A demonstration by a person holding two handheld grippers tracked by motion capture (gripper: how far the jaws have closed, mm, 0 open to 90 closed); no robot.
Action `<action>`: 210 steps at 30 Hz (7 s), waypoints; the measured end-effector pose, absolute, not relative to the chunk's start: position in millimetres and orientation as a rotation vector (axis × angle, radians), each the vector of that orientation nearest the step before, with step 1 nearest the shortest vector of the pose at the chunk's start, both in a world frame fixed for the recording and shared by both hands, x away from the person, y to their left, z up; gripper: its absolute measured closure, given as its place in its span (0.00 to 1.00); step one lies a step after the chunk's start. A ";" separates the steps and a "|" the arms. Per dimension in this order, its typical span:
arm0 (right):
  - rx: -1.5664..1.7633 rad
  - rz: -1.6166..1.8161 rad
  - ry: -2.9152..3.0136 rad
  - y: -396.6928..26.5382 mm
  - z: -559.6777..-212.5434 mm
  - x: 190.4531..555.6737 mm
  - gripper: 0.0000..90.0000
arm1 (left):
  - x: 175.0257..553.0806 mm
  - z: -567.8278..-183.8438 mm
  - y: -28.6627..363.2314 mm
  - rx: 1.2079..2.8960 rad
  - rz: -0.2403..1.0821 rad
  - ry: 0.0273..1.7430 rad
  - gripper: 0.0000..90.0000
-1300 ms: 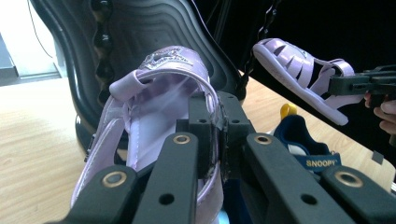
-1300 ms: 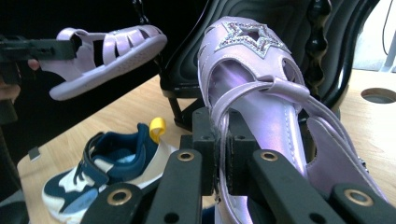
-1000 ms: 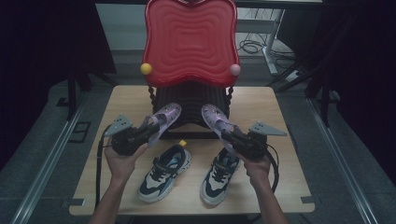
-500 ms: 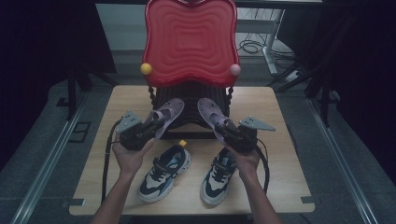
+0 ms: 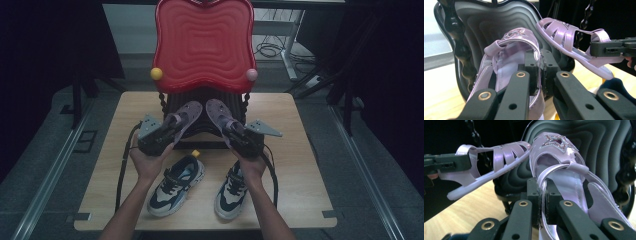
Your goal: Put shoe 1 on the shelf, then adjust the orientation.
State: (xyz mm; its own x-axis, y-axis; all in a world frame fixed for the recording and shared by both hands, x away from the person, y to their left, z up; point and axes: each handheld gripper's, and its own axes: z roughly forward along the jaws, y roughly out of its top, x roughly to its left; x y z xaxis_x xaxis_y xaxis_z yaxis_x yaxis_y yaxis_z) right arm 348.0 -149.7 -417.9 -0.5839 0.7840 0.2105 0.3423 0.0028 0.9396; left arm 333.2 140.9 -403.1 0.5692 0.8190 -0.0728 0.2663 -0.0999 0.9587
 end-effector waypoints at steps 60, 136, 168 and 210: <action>1.246 1.498 1.693 -108.0 -421.0 421.5 0.94 | 400.4 -419.7 107.0 1.550 0.790 0.929 0.92; 1.134 1.602 2.034 -163.4 -413.8 355.7 0.57 | 338.0 -427.7 159.8 1.626 0.477 0.923 0.64; 1.091 1.580 2.108 -221.2 -451.6 298.5 0.58 | 283.1 -460.2 186.1 1.697 0.336 0.969 0.63; 1.118 1.540 2.125 -238.0 -460.3 283.0 0.58 | 221.6 -492.5 188.5 1.936 0.124 0.931 0.88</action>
